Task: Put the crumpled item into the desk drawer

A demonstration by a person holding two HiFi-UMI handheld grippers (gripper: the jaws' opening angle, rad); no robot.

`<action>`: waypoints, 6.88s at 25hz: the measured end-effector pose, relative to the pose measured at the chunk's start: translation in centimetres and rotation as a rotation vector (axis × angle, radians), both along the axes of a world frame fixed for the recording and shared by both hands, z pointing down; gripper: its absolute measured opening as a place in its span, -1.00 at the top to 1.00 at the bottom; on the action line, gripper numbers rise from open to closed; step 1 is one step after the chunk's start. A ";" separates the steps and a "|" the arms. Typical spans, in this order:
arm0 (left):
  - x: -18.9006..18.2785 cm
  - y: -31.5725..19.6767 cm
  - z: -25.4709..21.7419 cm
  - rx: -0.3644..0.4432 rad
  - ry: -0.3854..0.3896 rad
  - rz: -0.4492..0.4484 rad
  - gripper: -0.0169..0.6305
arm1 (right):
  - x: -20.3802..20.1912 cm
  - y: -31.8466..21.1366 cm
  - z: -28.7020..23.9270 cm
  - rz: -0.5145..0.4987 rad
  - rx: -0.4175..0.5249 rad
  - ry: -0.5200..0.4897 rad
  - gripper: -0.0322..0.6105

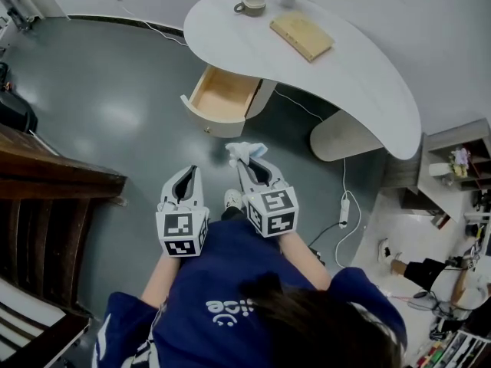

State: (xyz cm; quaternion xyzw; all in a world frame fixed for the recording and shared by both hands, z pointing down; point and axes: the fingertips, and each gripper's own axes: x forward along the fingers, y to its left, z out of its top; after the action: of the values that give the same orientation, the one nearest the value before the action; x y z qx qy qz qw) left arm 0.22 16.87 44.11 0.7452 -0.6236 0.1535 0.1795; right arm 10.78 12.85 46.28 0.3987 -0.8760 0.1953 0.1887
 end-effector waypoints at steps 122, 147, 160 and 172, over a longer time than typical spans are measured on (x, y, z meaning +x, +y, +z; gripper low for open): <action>-16.3 -25.4 6.2 -0.228 0.064 -0.320 0.94 | -11.8 -23.5 28.8 -0.837 -0.447 0.751 0.69; -15.8 -22.8 9.0 -0.308 0.085 -0.351 0.94 | -12.3 -23.3 34.1 -0.857 -0.535 0.815 0.61; -16.3 -23.7 8.5 -0.276 0.032 -0.308 0.94 | -12.4 -23.1 32.6 -0.812 -0.608 0.759 0.26; -15.9 -25.9 7.2 -0.223 0.073 -0.238 0.94 | -13.6 -23.5 26.1 -0.741 -0.557 0.667 0.16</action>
State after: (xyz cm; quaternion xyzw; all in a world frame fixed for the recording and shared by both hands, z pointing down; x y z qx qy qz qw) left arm -15.71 -8.99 51.31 0.6465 -0.6798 0.1721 0.3006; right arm -2.81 -10.61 72.34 0.0404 -0.7658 0.2033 0.6088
